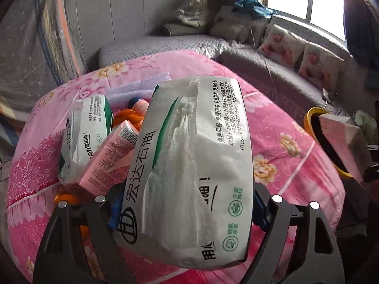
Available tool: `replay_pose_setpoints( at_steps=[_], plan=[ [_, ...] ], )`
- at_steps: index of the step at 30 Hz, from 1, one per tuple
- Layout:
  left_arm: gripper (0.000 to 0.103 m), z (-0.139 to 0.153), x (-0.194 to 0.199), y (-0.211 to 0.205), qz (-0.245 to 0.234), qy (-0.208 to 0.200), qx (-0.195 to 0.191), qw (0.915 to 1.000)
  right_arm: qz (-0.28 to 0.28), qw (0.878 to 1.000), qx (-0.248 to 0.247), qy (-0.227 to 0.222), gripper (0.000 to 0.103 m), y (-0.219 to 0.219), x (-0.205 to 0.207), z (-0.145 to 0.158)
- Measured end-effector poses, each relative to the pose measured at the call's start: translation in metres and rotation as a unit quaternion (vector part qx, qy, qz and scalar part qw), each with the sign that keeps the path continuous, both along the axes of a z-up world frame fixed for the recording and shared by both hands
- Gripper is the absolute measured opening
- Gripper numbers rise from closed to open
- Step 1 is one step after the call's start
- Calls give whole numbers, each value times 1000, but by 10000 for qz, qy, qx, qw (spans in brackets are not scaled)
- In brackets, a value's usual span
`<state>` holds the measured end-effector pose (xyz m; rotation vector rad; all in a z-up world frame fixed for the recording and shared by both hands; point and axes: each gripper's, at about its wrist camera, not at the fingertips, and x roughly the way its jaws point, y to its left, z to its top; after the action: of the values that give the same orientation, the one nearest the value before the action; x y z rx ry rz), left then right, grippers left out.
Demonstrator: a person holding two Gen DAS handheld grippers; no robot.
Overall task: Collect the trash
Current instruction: 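Carry the medicine box and tissue pack over the yellow bin and open both tools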
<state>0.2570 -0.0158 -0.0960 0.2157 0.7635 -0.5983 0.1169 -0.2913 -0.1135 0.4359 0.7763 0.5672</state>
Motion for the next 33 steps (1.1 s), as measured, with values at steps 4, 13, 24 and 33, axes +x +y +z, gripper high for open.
replay_pose_setpoints(
  at_steps=[4,13,24,33],
  plan=[
    [78,33,-35,1,160,-420,-414,9981,-75,10000,54,-11,63,-2,0,2],
    [78,93,-104,-36,219,-1343,-781,9876,-571,9982,123,-118,63,-28,-11,14],
    [78,111,-140,-95,-222,-1567,-1016,9821,-1621,9866,128,-162,63,-92,-35,11],
    [77,108,-147,-145,-781,-1530,-1070,9793,-2423,9701,92,-57,63,-142,-53,-8]
  ],
)
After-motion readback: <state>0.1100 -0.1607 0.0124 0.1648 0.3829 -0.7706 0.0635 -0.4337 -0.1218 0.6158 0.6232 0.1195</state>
